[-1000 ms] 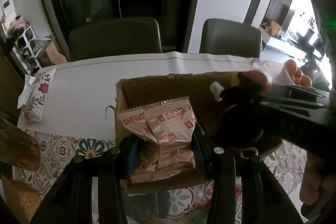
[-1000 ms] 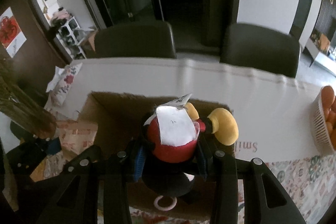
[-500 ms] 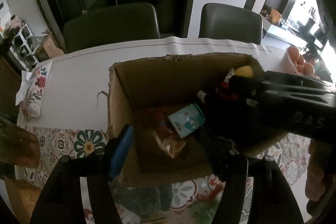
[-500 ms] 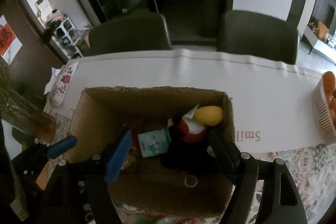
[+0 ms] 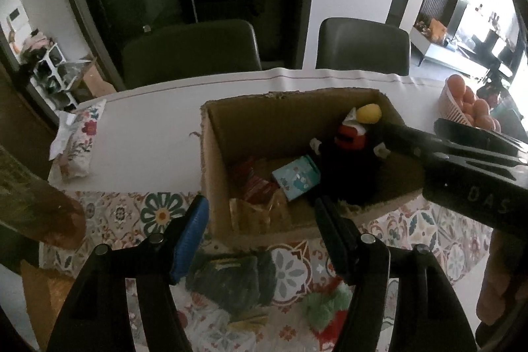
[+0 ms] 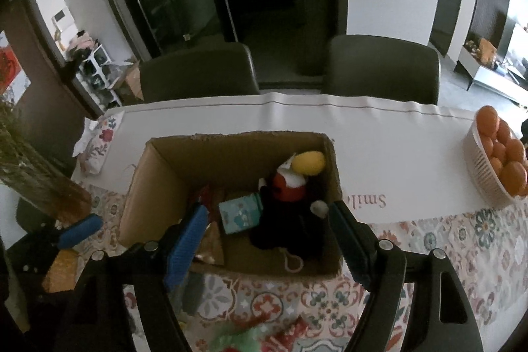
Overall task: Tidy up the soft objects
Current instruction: 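Open both tools to drop the biscuit packet and plush toy into the box, then move both tools back toward the remaining items on the runner, then grasp the red-green pompom with the left tool while the right tool grasps the red snack packet, then lift and carry the pompom and red packet over the cardboard box with both tools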
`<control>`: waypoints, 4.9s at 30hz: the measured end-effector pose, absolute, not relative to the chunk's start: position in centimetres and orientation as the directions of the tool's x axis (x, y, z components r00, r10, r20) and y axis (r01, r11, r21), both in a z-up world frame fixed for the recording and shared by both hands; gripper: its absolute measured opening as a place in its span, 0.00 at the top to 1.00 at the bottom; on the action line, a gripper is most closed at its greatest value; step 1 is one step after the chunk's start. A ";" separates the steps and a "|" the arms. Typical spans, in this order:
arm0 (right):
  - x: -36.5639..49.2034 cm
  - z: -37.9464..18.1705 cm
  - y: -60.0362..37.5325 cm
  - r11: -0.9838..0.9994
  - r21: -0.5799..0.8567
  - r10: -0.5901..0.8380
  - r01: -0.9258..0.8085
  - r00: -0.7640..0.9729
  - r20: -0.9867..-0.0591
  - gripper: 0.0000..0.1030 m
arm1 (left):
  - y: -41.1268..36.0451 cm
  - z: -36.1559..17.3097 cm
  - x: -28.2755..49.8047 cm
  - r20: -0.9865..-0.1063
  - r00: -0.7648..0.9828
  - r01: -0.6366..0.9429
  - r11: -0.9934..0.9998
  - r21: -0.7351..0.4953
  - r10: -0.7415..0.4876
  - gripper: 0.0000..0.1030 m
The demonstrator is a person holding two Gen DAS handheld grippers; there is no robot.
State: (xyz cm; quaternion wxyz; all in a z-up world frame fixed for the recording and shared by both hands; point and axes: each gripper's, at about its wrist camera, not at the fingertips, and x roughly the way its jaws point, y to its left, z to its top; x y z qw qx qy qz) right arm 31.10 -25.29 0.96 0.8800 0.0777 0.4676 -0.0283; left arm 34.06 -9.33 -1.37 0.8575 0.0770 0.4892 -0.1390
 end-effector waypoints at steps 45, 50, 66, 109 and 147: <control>17.9 -3.5 -25.8 0.966 0.141 -0.009 0.216 0.576 -0.818 0.28 | -8.4 -4.6 20.3 -0.833 0.483 0.385 0.920 -0.075 -0.270 0.36; 17.5 -5.2 -26.2 0.965 0.140 -0.006 0.222 0.551 -0.834 0.32 | -9.3 -6.2 19.1 -0.839 0.463 0.408 0.909 -0.085 -0.286 0.36; 17.8 -10.1 -27.6 0.955 0.159 0.027 0.252 0.458 -0.888 0.40 | -11.4 -10.7 18.7 -0.874 0.335 0.453 0.873 -0.178 -0.352 0.30; 21.8 -18.2 -26.7 0.943 0.156 0.049 0.293 0.340 -0.939 0.56 | -12.7 -18.7 22.0 -0.908 0.286 0.388 0.904 -0.182 -0.305 0.57; 18.3 -13.6 -27.1 0.946 0.212 0.079 0.247 0.458 -0.885 0.73 | -9.7 -13.6 21.1 -0.829 0.412 0.329 0.910 -0.251 -0.378 0.64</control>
